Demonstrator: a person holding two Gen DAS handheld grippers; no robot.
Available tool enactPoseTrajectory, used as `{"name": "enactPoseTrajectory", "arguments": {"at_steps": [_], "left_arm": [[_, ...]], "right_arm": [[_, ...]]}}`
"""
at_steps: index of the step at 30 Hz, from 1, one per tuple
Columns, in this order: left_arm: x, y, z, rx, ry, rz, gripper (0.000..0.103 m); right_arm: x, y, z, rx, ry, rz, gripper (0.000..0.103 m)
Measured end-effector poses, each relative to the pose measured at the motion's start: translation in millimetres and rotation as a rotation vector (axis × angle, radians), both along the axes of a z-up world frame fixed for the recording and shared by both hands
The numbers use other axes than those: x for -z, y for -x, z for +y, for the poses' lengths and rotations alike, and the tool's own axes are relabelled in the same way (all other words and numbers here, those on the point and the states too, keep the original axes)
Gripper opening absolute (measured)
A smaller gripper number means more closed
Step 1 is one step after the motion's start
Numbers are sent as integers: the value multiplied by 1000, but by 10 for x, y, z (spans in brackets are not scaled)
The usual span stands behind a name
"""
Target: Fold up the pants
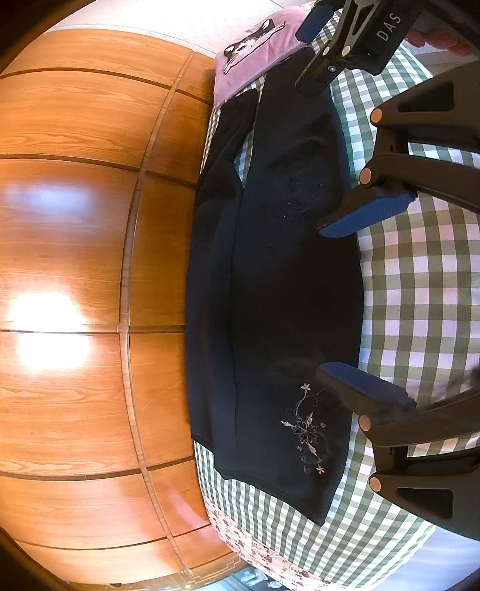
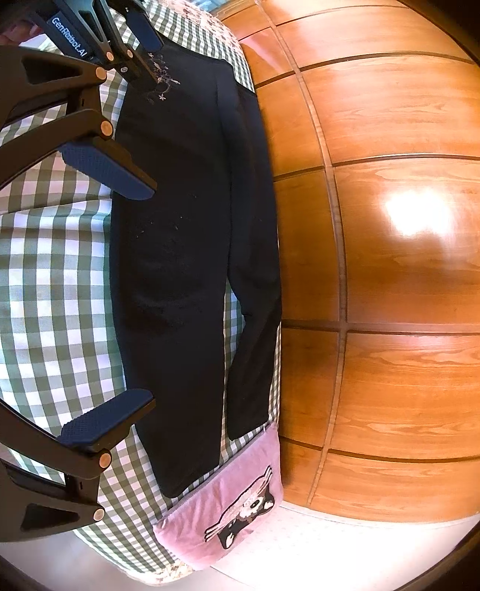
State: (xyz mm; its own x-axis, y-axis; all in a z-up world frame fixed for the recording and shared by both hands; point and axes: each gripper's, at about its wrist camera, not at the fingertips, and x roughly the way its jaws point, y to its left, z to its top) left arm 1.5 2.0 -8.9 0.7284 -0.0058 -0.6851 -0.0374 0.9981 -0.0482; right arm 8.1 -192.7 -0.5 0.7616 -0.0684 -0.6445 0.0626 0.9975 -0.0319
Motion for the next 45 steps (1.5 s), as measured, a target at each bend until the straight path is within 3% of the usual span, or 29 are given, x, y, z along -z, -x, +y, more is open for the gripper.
{"name": "enactPoseTrajectory", "arguments": {"at_steps": [31,45], "left_arm": [[72,-34,-5,0,-5,21,72],[228,-120,47,-14,8,76,72]], "right_arm": [[25,-27,47,-9,7,22,103],[123,-77,-5,6,-11,51,103]]}}
